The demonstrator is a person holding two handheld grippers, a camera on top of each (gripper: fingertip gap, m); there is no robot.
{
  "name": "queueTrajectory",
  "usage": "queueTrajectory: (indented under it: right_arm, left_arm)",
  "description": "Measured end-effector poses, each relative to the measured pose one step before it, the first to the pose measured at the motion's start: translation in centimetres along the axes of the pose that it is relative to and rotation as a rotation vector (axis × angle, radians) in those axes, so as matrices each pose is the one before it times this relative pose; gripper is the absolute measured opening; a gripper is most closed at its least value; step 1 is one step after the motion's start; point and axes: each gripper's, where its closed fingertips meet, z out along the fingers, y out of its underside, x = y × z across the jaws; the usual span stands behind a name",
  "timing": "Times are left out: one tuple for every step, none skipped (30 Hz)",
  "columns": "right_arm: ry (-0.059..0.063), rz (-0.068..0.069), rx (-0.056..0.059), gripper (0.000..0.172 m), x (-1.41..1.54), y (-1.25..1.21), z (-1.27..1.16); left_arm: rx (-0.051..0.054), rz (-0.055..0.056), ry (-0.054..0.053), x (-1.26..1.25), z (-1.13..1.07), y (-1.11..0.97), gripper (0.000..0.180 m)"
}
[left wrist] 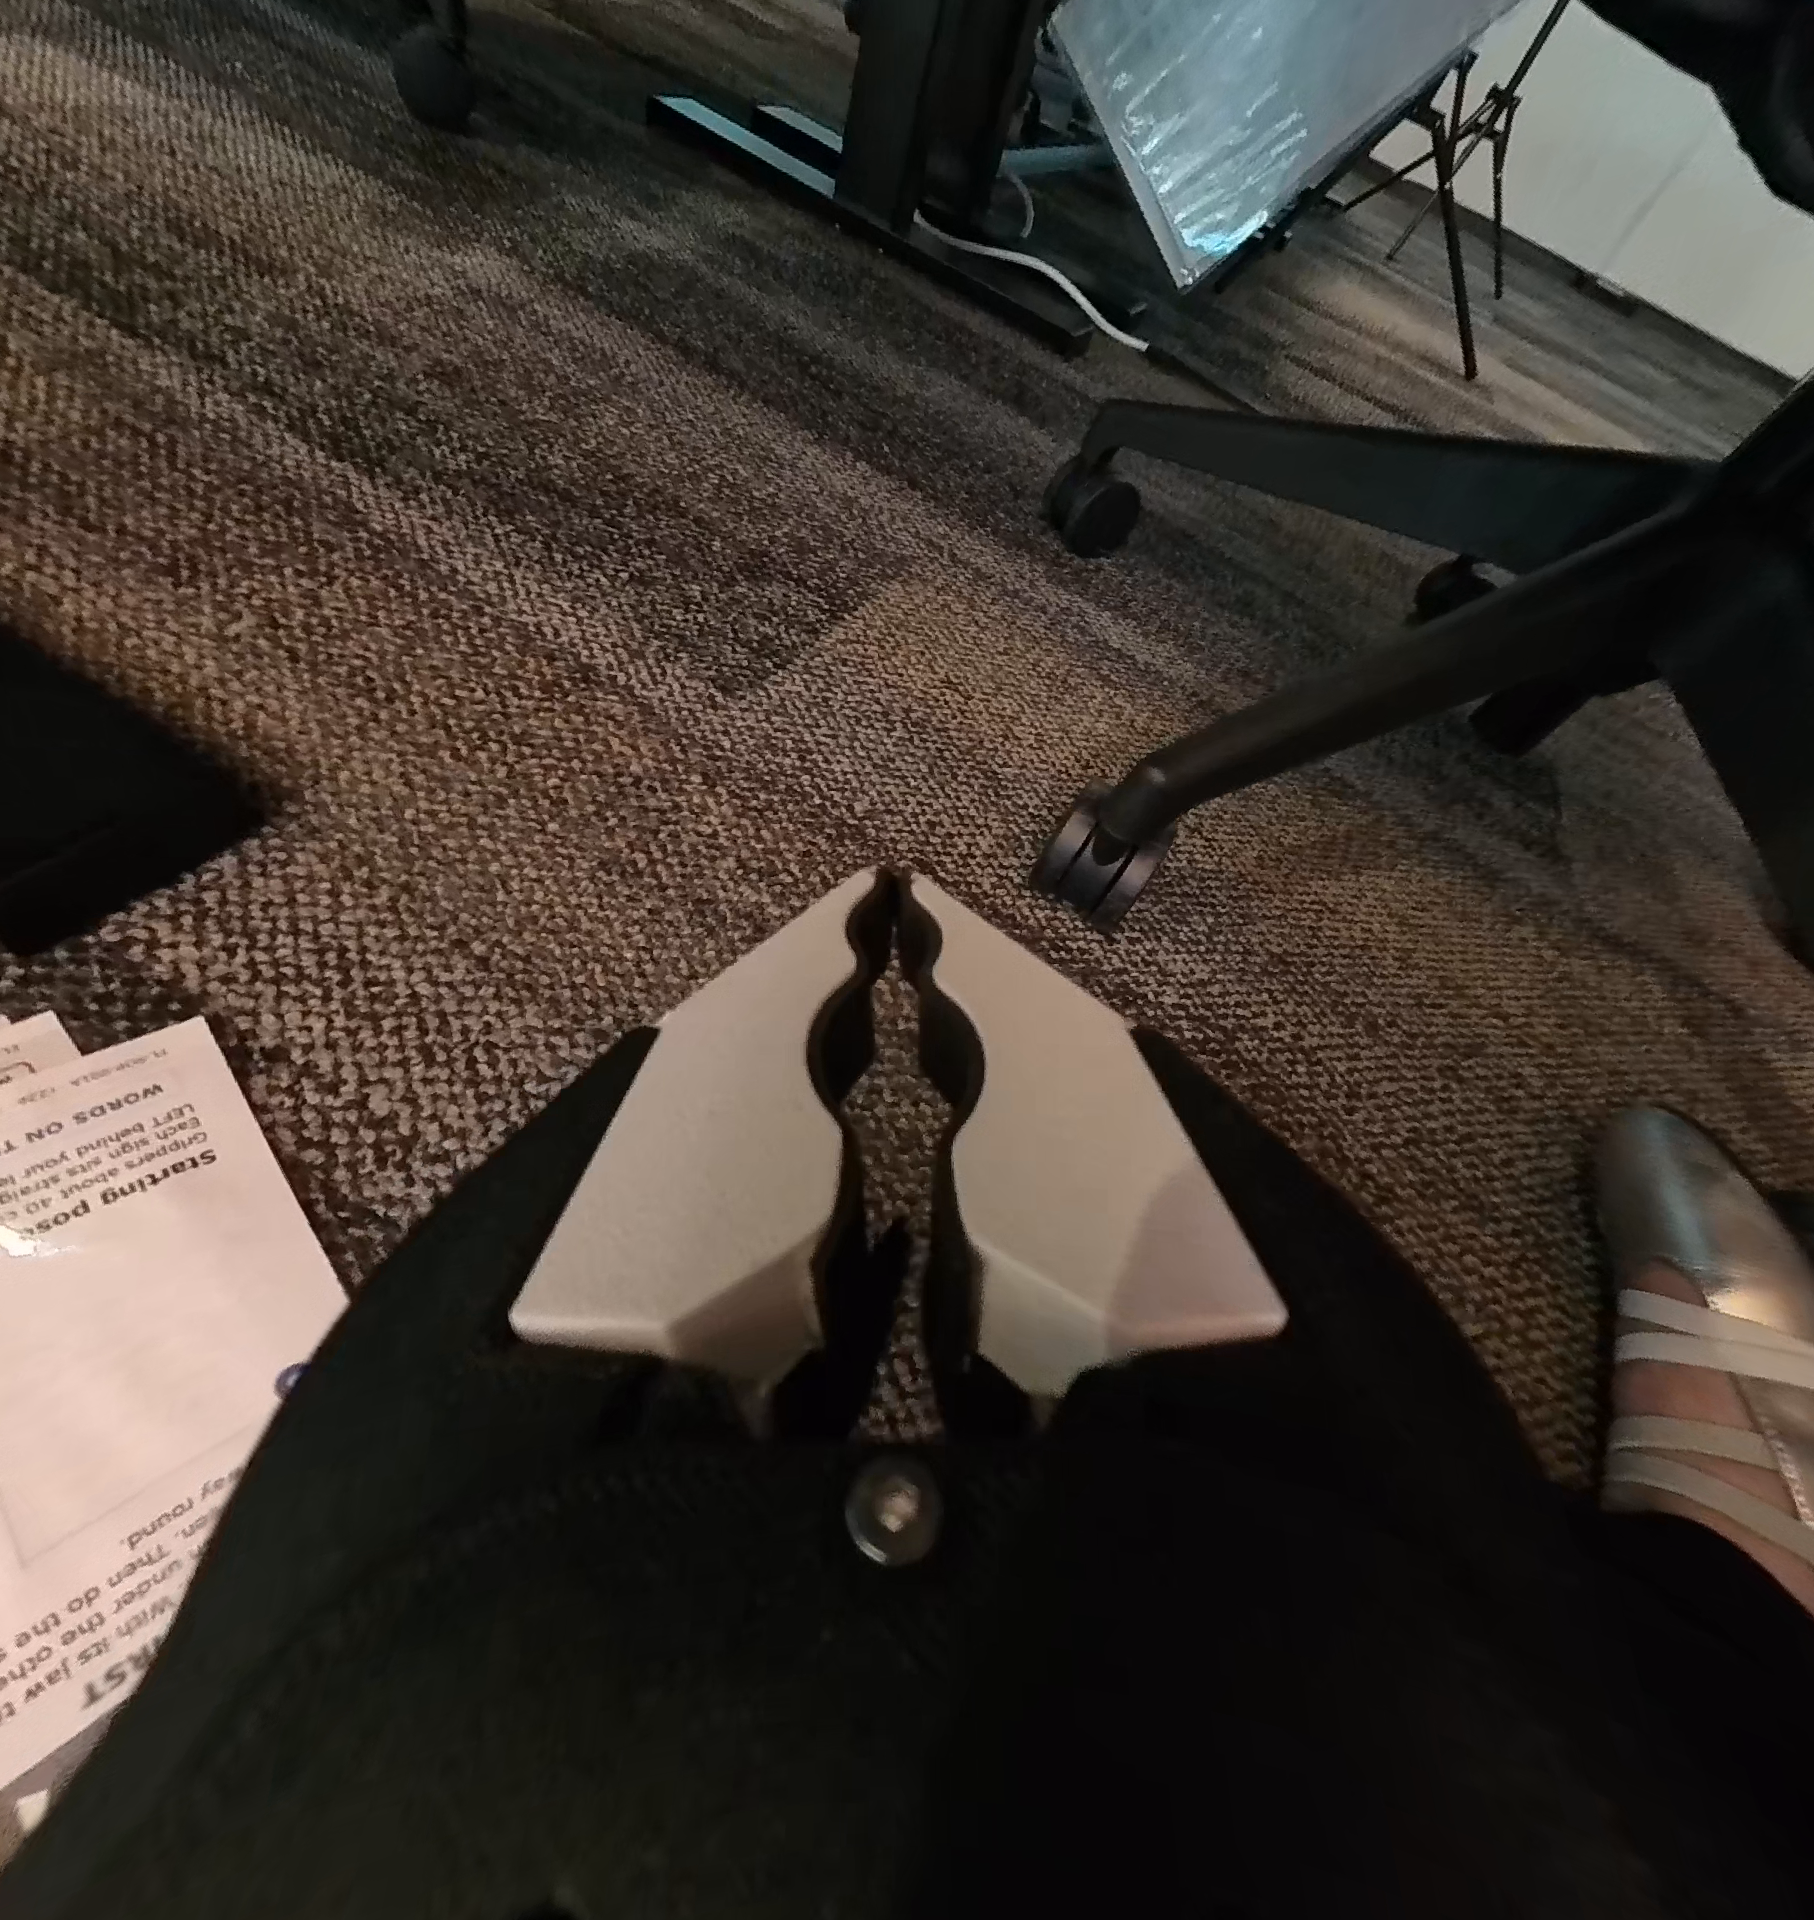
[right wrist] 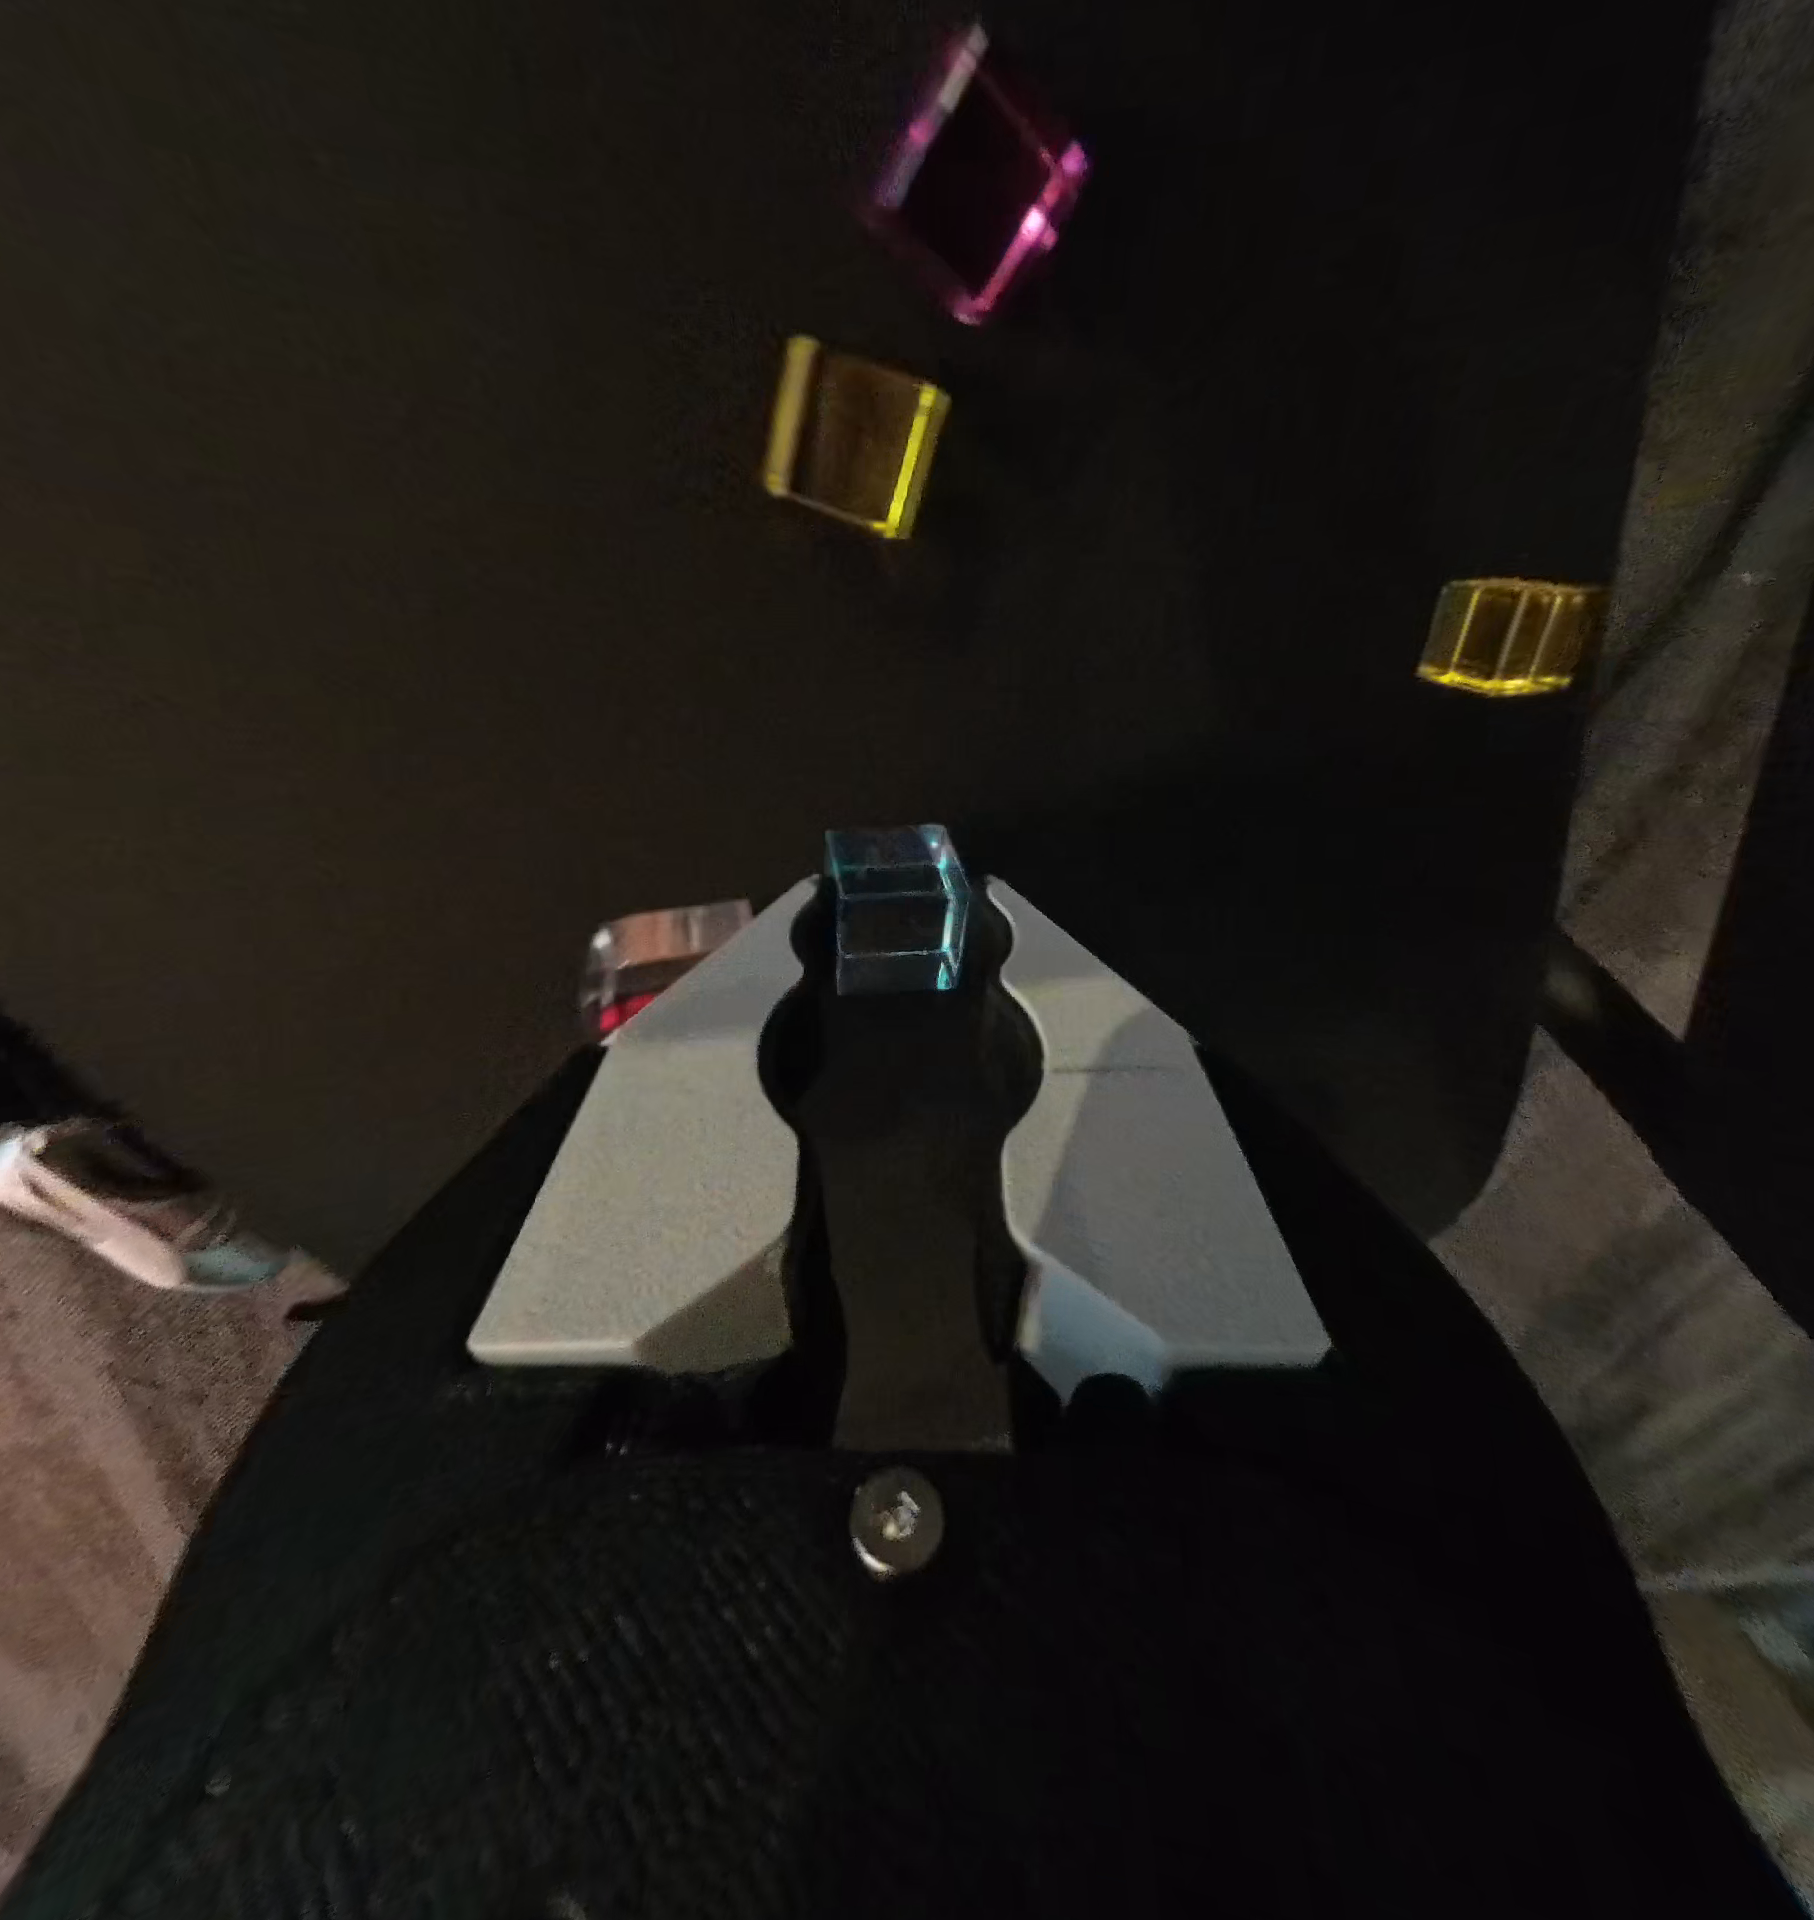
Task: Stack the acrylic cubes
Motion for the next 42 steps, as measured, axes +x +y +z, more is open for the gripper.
queueTrajectory:
  right_arm:
    - [-0.0272,-0.012,0.0121,0.025,-0.668,0.086,-1.233]
    - [-0.0256,-0.0113,0.0031,0.025,-0.68,0.213,-1.076]
    - [-0.0187,-0.0065,-0.0048,0.025,-0.583,0.316,-0.885]
    - [-0.0171,-0.0011,-0.0123,0.025,-0.543,0.403,-0.655]
    - [-0.0149,-0.0005,-0.0176,0.025,-0.52,0.44,-0.413]
    - [-0.0099,-0.0051,-0.0193,0.025,-0.468,0.412,-0.197]
    - [-0.0032,-0.0115,-0.02,0.025,-0.375,0.369,-0.007]
    - [0.0035,-0.016,-0.0188,0.025,-0.272,0.283,0.142]
    - [0.0053,-0.0169,-0.0162,0.025,-0.231,0.17,0.256]
    - [-0.0009,-0.0146,-0.0123,0.025,-0.279,0.071,0.331]
    - [-0.0048,-0.0118,-0.0081,0.025,-0.294,-0.037,0.387]
    - [0.0014,-0.0102,-0.0067,0.025,-0.128,-0.074,0.387]
    - [0.007,-0.0101,-0.011,0.025,-0.001,-0.006,0.346]
    - [0.008,-0.0075,-0.015,0.025,0.059,0.073,0.298]
    - [0.0041,-0.0017,-0.0169,0.025,0.079,0.162,0.243]
    - [0.0021,0.0032,-0.0155,0.025,0.094,0.169,0.178]
    - [0.0032,0.0042,-0.0098,0.025,0.119,0.133,0.075]
    - [0.0044,0.0021,-0.0029,0.025,0.122,0.072,-0.023]
    - [0.0015,0.0004,0.001,0.025,0.054,0.025,-0.045]
    - [-0.0008,0.0011,0.0035,0.025,0.001,-0.021,-0.051]
    - [-0.0023,0.0003,0.0047,0.025,-0.035,-0.047,-0.024]
    - [-0.002,-0.0011,0.0036,0.025,-0.042,-0.045,0.025]
    - [-0.0006,-0.0012,0.0001,0.025,-0.013,-0.003,0.051]
    - [0.0012,0.0,-0.002,0.025,0.023,0.018,0.066]
    - [0.0015,0.0018,-0.002,0.025,0.037,0.014,0.056]
    - [-0.0001,0.0032,0.0004,0.025,0.017,-0.005,0.004]
    - [-0.0031,0.0063,0.0027,0.025,-0.035,-0.029,-0.018]
    - [-0.004,0.0118,0.0023,0.025,-0.045,-0.024,-0.02]
    - [-0.0052,0.0183,0.0019,0.025,-0.045,-0.01,-0.06]
    - [-0.0083,0.0259,0.0049,0.031,-0.042,-0.063,-0.13]
    - [-0.0117,0.0371,0.0119,0.038,-0.01,-0.215,-0.219]
    - [-0.0176,0.0493,0.024,0.041,0.002,-0.452,-0.237]
    - [-0.0226,0.0546,0.0385,0.045,0.036,-0.774,-0.159]
    - [-0.014,0.0584,0.0462,0.051,0.226,-0.991,0.002]
    - [-0.008,0.0601,0.0425,0.054,0.307,-1.025,0.215]
    - [-0.0046,0.0508,0.0347,0.058,0.272,-0.988,0.421]
    - [0.0118,0.0381,0.0301,0.06,0.396,-0.944,0.563]
    - [0.013,0.0231,0.0278,0.06,0.295,-0.938,0.655]
    - [-0.0097,0.0065,0.0279,0.06,-0.153,-0.93,0.686]
    - [-0.0083,0.0038,0.0259,0.061,-0.196,-0.895,0.671]
    - [0.0052,0.0048,0.0209,0.06,0.053,-0.797,0.617]
    - [0.0076,0.0048,0.0157,0.057,0.196,-0.65,0.567]
  left_arm:
    - [-0.0014,-0.0038,0.0011,-0.016,0.037,0.028,0.0]
    - [-0.0011,-0.0014,0.0003,-0.002,0.027,-0.004,0.0]
    - [-0.0001,0.0004,0.0001,0.02,0.008,-0.017,0.0]
    - [0.0013,0.0016,0.0,0.027,-0.029,-0.025,0.0]
    - [0.0021,0.0012,-0.0008,0.003,-0.027,-0.028,0.0]
    - [0.0026,0.0,-0.0003,0.008,-0.046,-0.053,0.0]
    - [0.0029,-0.0018,-0.0001,-0.01,-0.042,-0.057,0.0]
    - [0.0023,-0.0028,0.0003,-0.02,-0.022,-0.032,0.0]
    - [0.0005,-0.0028,0.0003,-0.031,-0.016,0.004,0.0]
    - [-0.0005,-0.0027,0.0008,-0.011,0.001,0.003,0.0]
    - [-0.0003,-0.0018,0.0014,0.004,0.0,0.017,0.0]
    - [0.0,-0.0005,0.0004,0.006,-0.009,0.002,0.0]
    - [0.0003,0.0,0.0005,0.011,-0.022,-0.005,0.0]
    - [0.0007,-0.0002,0.0002,0.005,-0.028,-0.008,0.0]
    - [0.0008,-0.0001,0.0,0.003,-0.027,-0.01,0.0]
    - [0.0009,0.0001,-0.0004,-0.012,-0.033,0.0,0.0]
    - [0.0013,-0.0009,-0.0004,-0.016,-0.031,-0.031,0.0]
    - [0.0019,-0.002,-0.0001,-0.017,-0.021,-0.035,0.0]
    - [0.0021,-0.0022,-0.0012,-0.031,-0.02,-0.038,0.0]
    - [0.0022,-0.0017,-0.0021,-0.058,-0.014,-0.034,0.0]
    - [0.0014,-0.0017,-0.0002,-0.012,0.006,-0.025,0.0]
    - [-0.0003,-0.0017,0.0003,-0.022,0.011,-0.002,0.0]
    - [-0.001,-0.001,0.0004,-0.004,0.023,0.019,0.0]
    - [-0.0003,-0.0002,0.0009,0.013,-0.002,0.004,0.0]
    - [-0.0003,0.0004,0.0009,0.022,0.004,0.007,0.0]
    - [-0.0008,0.0004,0.0009,0.013,0.003,0.009,0.0]
    - [-0.0002,-0.0004,0.001,0.02,-0.005,-0.006,0.0]
    - [0.0013,-0.0011,0.0007,0.01,-0.022,-0.021,0.0]
    - [0.002,-0.0019,0.0006,-0.003,-0.024,-0.046,0.0]
    - [0.0019,-0.0023,0.0004,-0.011,-0.03,-0.034,0.0]
    - [0.0014,-0.0026,0.0,-0.013,-0.022,-0.02,0.0]
    - [0.0008,-0.0035,0.0005,-0.019,0.0,-0.028,0.0]
    - [0.0016,-0.0037,0.0011,-0.007,-0.015,-0.031,0.0]
    - [0.0021,-0.0023,0.0007,-0.002,-0.008,-0.032,0.0]
    - [0.0003,-0.0007,-0.0002,-0.022,0.001,-0.002,0.0]
    - [-0.0008,-0.0014,0.0005,-0.007,0.006,0.021,0.0]
    - [-0.0002,-0.0022,0.0023,0.01,-0.009,0.002,0.0]
    - [0.0002,-0.0014,0.0016,0.009,-0.021,0.008,0.0]
    - [-0.0003,-0.001,0.0006,-0.01,-0.021,0.024,0.0]
    - [0.0003,-0.0018,0.0007,-0.022,-0.024,0.0,0.0]
    - [0.0012,-0.0023,0.0006,-0.019,-0.018,-0.013,0.0]
    - [0.0013,-0.0024,-0.0001,-0.042,-0.003,-0.024,0.0]
